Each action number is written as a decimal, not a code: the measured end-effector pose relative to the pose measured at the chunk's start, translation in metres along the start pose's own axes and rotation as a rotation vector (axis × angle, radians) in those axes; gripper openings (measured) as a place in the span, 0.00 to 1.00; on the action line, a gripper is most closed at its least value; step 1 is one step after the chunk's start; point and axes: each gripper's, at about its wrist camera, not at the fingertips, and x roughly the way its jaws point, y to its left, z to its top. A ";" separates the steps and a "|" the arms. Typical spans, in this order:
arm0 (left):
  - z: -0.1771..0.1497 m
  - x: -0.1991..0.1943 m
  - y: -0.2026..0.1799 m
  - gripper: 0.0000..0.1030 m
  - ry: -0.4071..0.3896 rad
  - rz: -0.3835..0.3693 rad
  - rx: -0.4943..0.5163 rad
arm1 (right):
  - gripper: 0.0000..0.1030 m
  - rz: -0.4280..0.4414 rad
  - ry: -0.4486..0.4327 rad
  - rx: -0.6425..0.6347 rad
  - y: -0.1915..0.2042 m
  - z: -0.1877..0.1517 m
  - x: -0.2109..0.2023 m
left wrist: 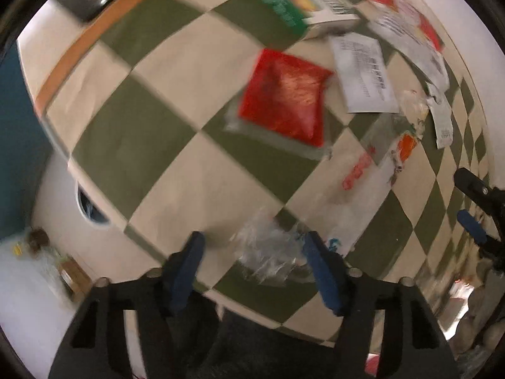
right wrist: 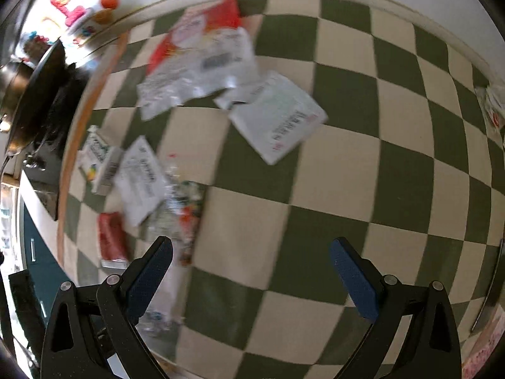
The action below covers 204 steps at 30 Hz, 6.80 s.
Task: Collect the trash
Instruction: 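Grasp the red wrapper with left tool while right tool grasps a white receipt, then carry wrapper and receipt to the bin and open both tools, then lift both tools away from the bin back toward the table, then grasp the white-green medicine box with left tool while right tool grasps a clear wrapper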
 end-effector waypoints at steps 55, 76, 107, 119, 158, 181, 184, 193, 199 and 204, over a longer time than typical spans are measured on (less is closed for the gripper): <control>0.076 -0.012 -0.044 0.04 -0.179 0.005 0.123 | 0.12 -0.002 -0.059 -0.093 -0.043 0.030 0.010; -0.037 -0.134 0.246 0.03 -0.417 0.041 -0.329 | 0.11 0.378 0.011 -0.617 0.273 -0.110 -0.033; -0.143 0.365 0.618 0.23 -0.013 0.026 -0.851 | 0.62 0.080 0.424 -0.972 0.496 -0.441 0.608; -0.166 0.261 0.594 1.00 -0.095 0.285 -0.810 | 1.00 0.003 0.244 -1.106 0.493 -0.418 0.516; -0.254 -0.160 0.384 1.00 -0.396 0.495 -0.802 | 1.00 0.379 0.078 -1.094 0.446 -0.326 -0.043; 0.010 -0.062 0.086 1.00 -0.272 0.612 -0.115 | 0.69 -0.035 -0.022 -0.437 0.168 -0.044 0.033; 0.013 -0.058 0.080 1.00 -0.248 0.618 -0.113 | 0.08 -0.051 -0.088 -0.457 0.162 -0.046 0.030; 0.072 -0.064 0.038 1.00 -0.226 0.459 -0.131 | 0.00 0.064 -0.120 -0.235 0.064 0.000 -0.016; 0.146 -0.051 -0.010 1.00 -0.131 0.164 -0.188 | 0.00 -0.011 -0.192 -0.088 0.003 0.059 -0.025; 0.188 -0.019 -0.039 0.99 -0.031 0.109 -0.212 | 0.00 -0.050 -0.219 -0.011 -0.020 0.094 -0.011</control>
